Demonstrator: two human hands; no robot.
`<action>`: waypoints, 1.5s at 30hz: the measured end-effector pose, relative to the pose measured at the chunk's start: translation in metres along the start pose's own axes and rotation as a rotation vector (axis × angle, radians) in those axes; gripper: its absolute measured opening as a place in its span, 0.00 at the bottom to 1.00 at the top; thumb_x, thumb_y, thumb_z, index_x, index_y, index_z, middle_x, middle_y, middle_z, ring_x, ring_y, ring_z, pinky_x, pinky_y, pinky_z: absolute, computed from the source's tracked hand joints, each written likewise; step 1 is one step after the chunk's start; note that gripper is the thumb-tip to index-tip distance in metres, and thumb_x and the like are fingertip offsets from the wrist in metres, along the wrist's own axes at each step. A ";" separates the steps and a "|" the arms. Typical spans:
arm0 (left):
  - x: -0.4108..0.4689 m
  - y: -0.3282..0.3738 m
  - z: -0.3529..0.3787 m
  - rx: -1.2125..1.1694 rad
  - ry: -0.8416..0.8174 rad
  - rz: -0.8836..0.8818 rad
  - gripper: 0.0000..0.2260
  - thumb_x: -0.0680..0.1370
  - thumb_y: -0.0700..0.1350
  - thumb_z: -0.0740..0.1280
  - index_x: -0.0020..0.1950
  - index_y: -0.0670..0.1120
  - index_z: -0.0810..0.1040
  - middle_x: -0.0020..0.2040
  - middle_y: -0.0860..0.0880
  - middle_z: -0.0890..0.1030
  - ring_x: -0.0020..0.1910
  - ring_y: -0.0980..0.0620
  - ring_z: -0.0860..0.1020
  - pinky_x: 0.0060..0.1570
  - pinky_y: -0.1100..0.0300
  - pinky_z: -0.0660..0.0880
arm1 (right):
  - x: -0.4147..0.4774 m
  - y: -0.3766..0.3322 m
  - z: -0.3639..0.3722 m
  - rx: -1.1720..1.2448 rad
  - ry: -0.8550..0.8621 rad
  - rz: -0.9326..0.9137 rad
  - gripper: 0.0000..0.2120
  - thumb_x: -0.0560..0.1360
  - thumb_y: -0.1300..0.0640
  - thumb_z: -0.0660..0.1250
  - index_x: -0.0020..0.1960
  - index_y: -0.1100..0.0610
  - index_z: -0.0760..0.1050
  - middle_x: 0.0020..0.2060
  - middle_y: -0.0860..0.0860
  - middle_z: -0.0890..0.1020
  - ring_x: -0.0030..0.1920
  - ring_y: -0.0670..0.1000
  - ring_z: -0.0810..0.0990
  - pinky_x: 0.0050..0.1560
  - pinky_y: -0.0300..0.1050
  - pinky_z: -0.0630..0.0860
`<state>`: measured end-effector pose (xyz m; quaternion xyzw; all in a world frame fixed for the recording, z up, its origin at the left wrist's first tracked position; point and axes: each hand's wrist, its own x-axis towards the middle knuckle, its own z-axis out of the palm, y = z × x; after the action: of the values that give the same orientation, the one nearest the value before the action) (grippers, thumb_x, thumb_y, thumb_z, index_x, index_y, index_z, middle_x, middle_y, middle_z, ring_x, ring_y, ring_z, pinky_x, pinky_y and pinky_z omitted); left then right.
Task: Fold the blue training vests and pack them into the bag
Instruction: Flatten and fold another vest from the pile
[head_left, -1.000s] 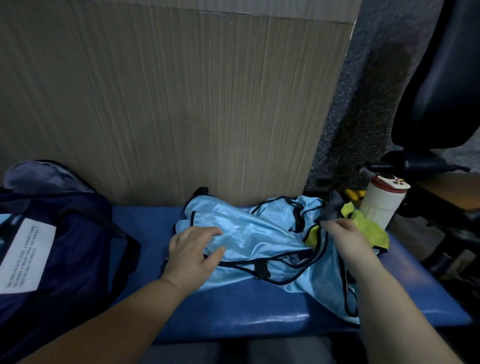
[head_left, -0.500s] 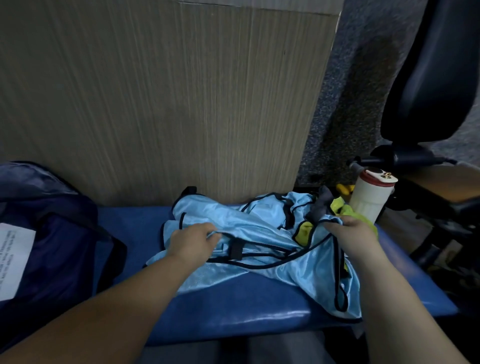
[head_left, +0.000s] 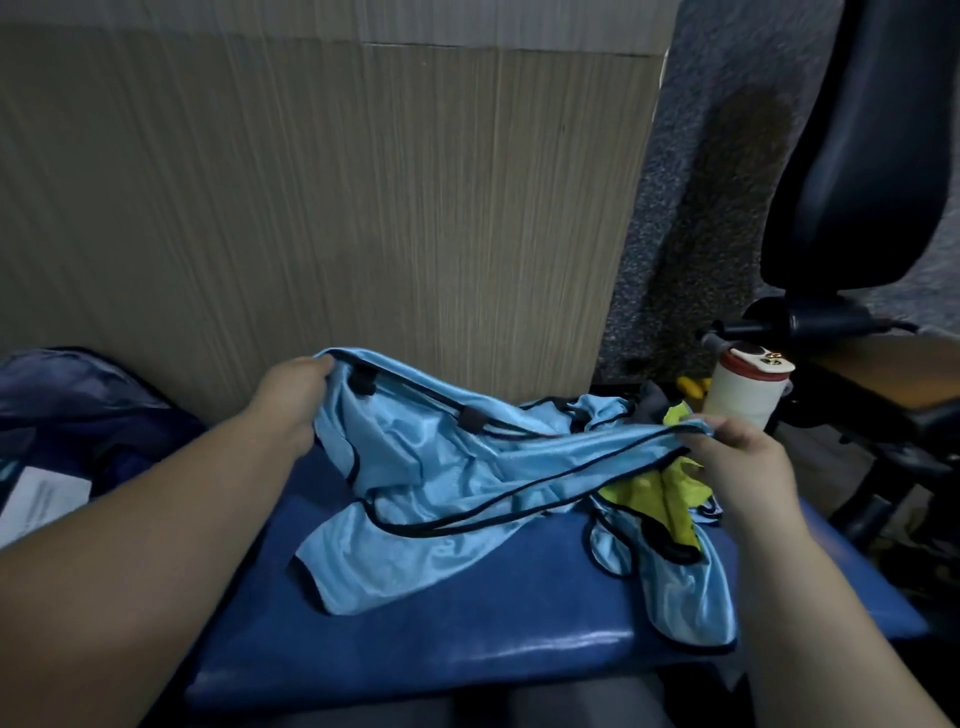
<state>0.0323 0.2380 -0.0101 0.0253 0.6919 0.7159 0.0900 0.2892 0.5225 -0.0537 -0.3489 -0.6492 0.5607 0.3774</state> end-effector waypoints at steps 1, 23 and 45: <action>0.004 0.002 -0.003 -0.022 0.045 -0.028 0.11 0.83 0.41 0.59 0.42 0.43 0.75 0.39 0.44 0.78 0.36 0.48 0.76 0.39 0.55 0.75 | 0.002 0.002 -0.001 0.025 -0.010 0.035 0.10 0.76 0.66 0.68 0.40 0.53 0.79 0.37 0.52 0.81 0.41 0.51 0.79 0.41 0.44 0.76; -0.058 -0.069 0.030 1.563 -0.576 0.397 0.10 0.75 0.58 0.67 0.55 0.60 0.72 0.56 0.57 0.76 0.59 0.54 0.72 0.57 0.58 0.67 | 0.004 0.012 0.007 -0.466 0.025 -0.063 0.09 0.74 0.65 0.69 0.47 0.52 0.79 0.39 0.55 0.80 0.33 0.51 0.73 0.30 0.43 0.67; -0.099 -0.064 0.052 0.612 -0.659 0.184 0.14 0.74 0.47 0.73 0.56 0.56 0.74 0.53 0.51 0.80 0.49 0.56 0.79 0.52 0.61 0.75 | -0.051 0.009 0.071 -0.073 -0.328 -0.162 0.12 0.72 0.67 0.73 0.44 0.51 0.75 0.39 0.46 0.74 0.32 0.45 0.70 0.31 0.33 0.69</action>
<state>0.1438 0.2744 -0.0628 0.3386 0.8009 0.4373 0.2297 0.2504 0.4460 -0.0735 -0.2128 -0.7479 0.5539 0.2977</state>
